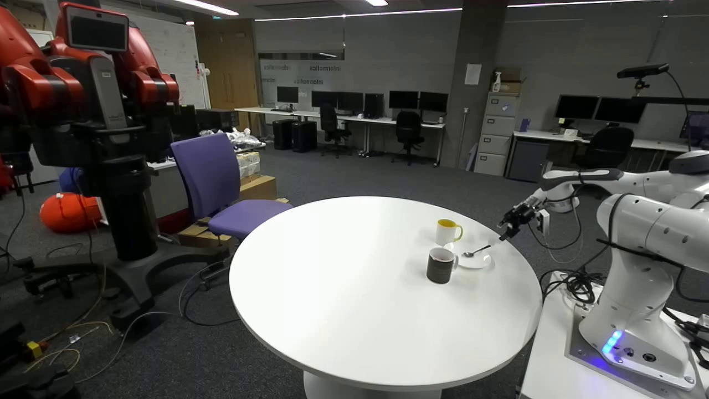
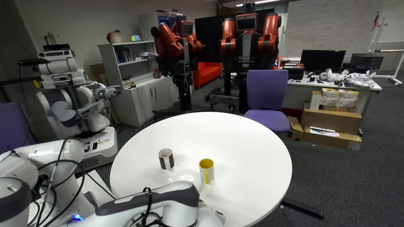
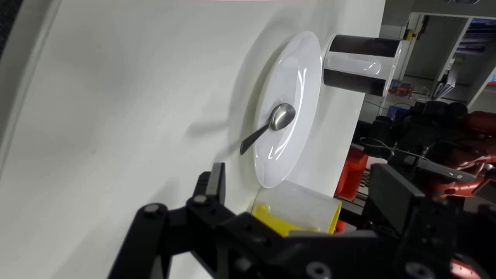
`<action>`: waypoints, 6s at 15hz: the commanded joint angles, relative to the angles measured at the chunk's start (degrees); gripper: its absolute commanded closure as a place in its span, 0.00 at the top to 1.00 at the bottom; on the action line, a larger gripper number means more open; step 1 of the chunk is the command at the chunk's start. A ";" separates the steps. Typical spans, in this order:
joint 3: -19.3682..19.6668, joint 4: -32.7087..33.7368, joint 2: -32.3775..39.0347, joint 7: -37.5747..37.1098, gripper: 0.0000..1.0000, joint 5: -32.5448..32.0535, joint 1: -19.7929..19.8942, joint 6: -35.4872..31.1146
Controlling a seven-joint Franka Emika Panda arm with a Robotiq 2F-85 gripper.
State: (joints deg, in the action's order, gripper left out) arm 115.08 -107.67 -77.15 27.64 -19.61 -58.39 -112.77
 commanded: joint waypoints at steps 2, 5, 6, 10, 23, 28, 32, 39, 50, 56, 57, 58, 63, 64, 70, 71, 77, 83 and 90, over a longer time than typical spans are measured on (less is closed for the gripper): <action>0.36 3.55 -3.38 -1.54 1.00 -1.02 -2.21 0.41; 0.42 3.97 -4.20 -1.48 1.00 -0.93 -2.66 0.62; 0.48 4.14 -4.36 -1.52 1.00 -0.95 -2.86 0.60; 0.89 4.66 -4.51 -1.60 1.00 -1.01 -3.69 0.79; 1.65 6.47 -6.12 -2.03 1.00 -0.85 -6.66 1.05; 1.68 6.84 -6.94 -2.17 1.00 -0.84 -7.26 0.97; 1.78 6.63 -7.23 -2.19 1.00 -0.99 -7.51 0.83; 2.23 5.99 -6.99 -2.38 1.00 -1.27 -8.37 0.51; 2.86 5.51 -6.88 -2.69 1.00 -1.63 -9.02 0.14; 2.79 5.09 -6.86 -2.97 0.99 -1.64 -9.20 -0.61; 2.80 5.05 -6.84 -2.97 0.91 -1.66 -9.22 -0.61; 2.83 5.02 -6.82 -3.00 0.74 -1.68 -9.25 -0.67; 2.82 4.99 -6.79 -2.89 0.42 -1.68 -9.18 -0.44; 2.84 4.97 -6.78 -2.84 0.33 -1.71 -9.16 -0.39; 2.84 4.88 -6.71 -2.67 0.00 -1.74 -8.93 -0.15; 2.84 4.86 -6.69 -2.64 0.00 -1.76 -8.88 -0.13; 2.33 4.27 -5.91 -2.70 0.01 -1.91 -8.33 -0.29; 0.43 3.46 -5.20 -2.78 0.01 -1.59 -7.08 -0.47; -1.40 2.45 -4.27 -3.37 0.01 -1.83 -6.38 -0.97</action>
State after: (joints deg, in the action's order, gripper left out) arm 115.48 -104.63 -81.47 26.65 -20.16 -65.37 -112.78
